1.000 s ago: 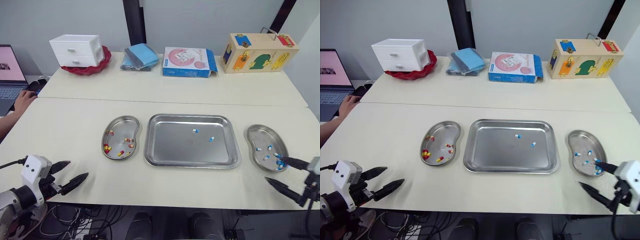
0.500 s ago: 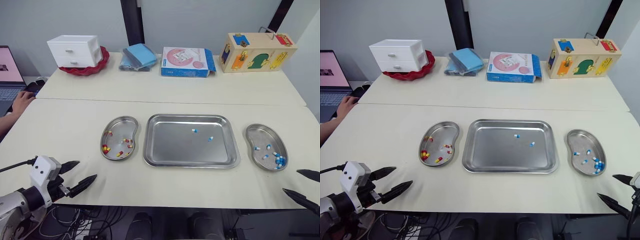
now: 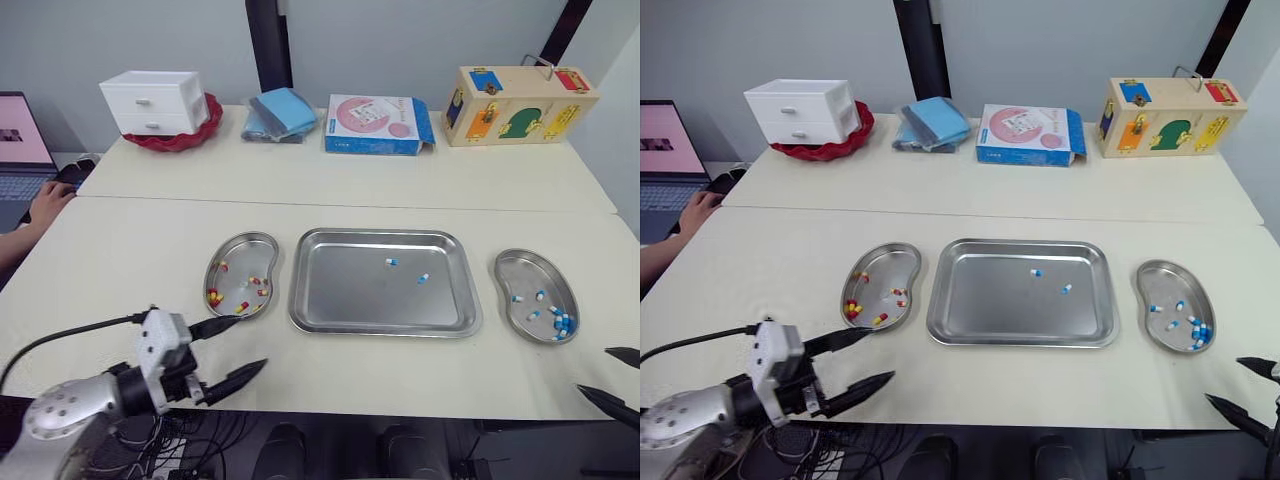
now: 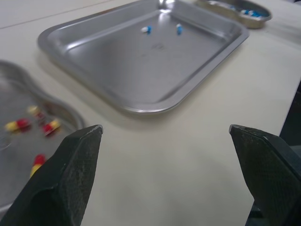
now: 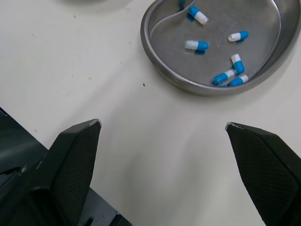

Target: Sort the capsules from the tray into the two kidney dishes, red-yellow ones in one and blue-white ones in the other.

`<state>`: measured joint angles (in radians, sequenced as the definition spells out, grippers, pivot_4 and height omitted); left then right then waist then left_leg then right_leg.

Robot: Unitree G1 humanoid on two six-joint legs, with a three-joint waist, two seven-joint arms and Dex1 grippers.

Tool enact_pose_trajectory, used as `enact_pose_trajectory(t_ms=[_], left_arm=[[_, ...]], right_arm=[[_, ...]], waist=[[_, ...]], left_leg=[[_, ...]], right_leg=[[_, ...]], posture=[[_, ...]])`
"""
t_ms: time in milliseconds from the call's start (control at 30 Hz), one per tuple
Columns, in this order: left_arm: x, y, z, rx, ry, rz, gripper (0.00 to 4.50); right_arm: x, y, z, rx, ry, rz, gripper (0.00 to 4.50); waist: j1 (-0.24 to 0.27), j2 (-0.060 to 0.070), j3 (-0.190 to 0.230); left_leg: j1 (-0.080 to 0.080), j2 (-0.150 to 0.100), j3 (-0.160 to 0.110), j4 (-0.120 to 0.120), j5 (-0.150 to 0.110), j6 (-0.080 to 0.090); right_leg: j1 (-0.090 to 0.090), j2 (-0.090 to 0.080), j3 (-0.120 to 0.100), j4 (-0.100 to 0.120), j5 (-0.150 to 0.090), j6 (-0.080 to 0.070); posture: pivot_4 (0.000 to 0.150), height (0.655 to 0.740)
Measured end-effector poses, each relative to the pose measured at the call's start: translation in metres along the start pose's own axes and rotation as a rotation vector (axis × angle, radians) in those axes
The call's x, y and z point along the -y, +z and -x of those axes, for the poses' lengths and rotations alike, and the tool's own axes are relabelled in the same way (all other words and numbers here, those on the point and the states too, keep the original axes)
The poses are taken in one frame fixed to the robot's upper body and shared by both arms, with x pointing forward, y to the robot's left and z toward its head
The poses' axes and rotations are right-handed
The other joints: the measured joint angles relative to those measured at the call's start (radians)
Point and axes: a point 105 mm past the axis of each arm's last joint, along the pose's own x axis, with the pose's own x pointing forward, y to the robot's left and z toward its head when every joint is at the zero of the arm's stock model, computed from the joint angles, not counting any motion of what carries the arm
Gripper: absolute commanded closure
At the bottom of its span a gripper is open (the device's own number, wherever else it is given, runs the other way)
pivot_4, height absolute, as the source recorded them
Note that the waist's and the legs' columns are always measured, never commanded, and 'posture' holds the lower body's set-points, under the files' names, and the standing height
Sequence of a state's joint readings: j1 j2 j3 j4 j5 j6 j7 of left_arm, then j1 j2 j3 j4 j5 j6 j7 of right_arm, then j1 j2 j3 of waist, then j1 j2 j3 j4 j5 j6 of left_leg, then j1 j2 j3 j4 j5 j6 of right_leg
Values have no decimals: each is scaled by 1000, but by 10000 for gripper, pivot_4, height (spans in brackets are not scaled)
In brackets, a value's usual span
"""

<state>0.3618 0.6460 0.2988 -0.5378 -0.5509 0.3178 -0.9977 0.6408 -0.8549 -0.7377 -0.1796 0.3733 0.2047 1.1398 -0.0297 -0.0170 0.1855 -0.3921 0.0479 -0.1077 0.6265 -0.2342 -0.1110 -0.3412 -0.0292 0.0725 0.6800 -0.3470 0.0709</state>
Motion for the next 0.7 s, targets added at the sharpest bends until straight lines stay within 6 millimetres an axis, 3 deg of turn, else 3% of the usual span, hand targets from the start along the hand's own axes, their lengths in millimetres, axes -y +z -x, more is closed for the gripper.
enact_pose_trajectory(t_ms=[233,367,567,700], left_arm=[[5,3,-14,112,-24,-19,270],[8,-2,-16,135,-35,-30,270],[15,-8,-18,162,-77,-58,270],[18,-12,-22,166,-93,-69,270]], right_arm=[[-4,0,6,-18,8,8,0],[-14,15,1,0,54,43,0],[-42,89,-31,181,209,211,0],[-48,137,-55,284,230,298,0]], waist=[[0,1,0],[-1,1,-1],[-4,2,-1],[-2,1,0]], left_leg=[[0,0,0,0,0,0],[0,0,0,0,0,0],[1,0,0,1,0,0],[0,0,0,1,0,0]], right_leg=[[0,0,0,0,0,0],[0,0,0,0,0,0],[1,0,0,0,0,0],[1,0,0,0,0,0]], posture=[[1500,7400],[1500,7400],[1500,7400],[1500,7400]])
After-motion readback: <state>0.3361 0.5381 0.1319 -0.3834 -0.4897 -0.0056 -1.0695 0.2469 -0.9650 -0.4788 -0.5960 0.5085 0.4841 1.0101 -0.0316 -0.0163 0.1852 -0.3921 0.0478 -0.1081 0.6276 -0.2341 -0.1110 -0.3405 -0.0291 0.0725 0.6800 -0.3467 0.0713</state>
